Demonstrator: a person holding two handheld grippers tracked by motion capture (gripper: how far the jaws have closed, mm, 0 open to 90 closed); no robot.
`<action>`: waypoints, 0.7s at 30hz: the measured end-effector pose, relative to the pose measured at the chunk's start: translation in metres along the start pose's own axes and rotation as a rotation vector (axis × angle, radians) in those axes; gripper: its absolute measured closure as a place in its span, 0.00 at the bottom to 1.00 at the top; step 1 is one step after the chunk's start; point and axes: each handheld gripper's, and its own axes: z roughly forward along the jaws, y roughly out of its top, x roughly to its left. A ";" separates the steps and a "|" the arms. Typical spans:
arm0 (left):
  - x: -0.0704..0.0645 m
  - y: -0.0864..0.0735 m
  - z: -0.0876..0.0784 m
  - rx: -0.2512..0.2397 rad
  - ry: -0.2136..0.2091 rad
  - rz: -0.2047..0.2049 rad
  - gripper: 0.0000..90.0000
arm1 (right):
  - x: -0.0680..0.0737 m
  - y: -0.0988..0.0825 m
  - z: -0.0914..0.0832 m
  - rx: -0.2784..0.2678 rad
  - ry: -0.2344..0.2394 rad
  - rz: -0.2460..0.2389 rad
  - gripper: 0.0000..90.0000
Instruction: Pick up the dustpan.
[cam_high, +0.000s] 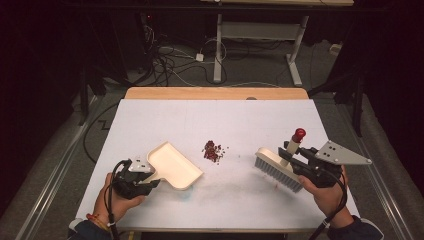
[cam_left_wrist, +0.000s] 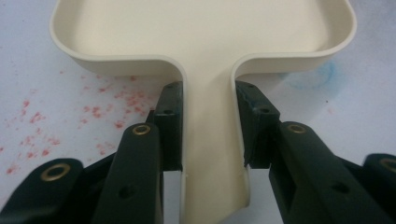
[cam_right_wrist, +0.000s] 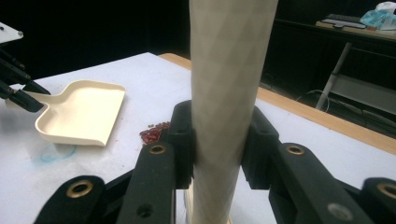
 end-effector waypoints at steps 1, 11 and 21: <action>-0.001 0.000 0.001 -0.002 -0.006 0.001 0.71 | 0.000 0.000 0.000 0.001 0.000 0.000 0.78; -0.011 0.006 0.007 0.020 -0.034 0.043 0.71 | -0.003 -0.002 0.003 0.003 -0.005 0.012 0.78; -0.012 0.007 0.012 0.025 -0.042 0.061 0.71 | -0.004 -0.003 0.004 0.011 -0.013 0.012 0.78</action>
